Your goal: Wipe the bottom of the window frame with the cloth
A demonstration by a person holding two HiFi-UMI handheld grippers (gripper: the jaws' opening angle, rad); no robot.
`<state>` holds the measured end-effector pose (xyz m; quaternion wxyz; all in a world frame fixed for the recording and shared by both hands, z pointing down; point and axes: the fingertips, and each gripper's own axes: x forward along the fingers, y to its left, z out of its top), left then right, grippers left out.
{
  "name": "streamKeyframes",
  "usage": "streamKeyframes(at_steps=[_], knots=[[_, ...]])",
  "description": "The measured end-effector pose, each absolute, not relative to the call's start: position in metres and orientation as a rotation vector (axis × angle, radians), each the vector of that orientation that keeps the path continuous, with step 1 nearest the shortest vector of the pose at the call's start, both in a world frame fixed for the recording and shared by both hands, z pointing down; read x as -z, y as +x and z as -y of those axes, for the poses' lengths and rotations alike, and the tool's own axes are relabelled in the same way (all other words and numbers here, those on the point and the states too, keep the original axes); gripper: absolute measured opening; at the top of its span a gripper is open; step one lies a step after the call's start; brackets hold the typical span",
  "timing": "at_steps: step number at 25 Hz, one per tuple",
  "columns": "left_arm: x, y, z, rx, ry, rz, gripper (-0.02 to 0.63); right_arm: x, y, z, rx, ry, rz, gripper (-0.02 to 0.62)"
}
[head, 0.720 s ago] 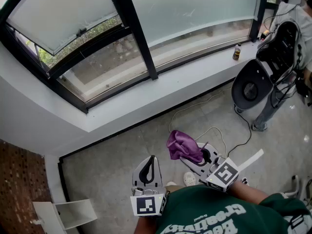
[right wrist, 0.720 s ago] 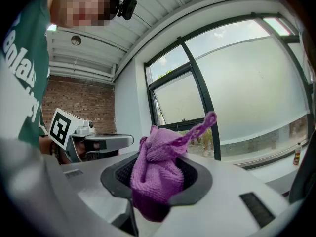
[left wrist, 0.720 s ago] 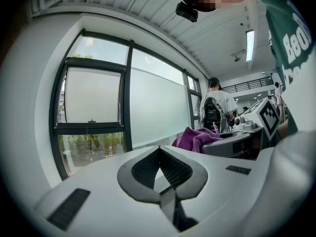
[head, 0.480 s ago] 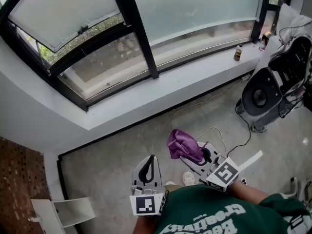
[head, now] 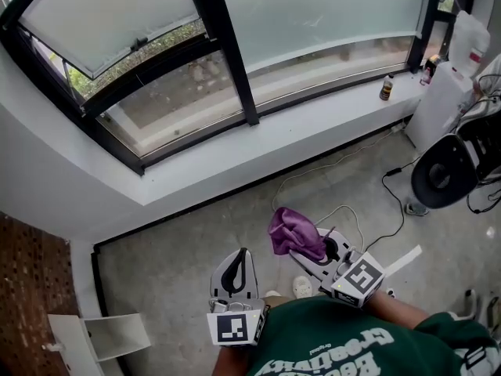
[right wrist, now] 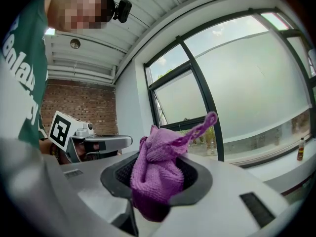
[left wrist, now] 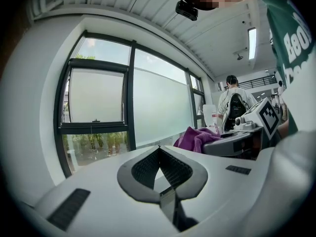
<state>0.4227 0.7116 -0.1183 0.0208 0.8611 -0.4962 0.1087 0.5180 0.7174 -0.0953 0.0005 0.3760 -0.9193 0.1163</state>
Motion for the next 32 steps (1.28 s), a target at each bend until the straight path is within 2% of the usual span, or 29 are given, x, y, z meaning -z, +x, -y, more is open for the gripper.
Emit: streamKeyframes(at_steps=[32], knots=[[0.112, 0.393, -0.680, -0.334, 2.604, 1.669, 0.003, 0.090, 0.486, -0.679, -0.388, 1.034, 3.000, 0.152]])
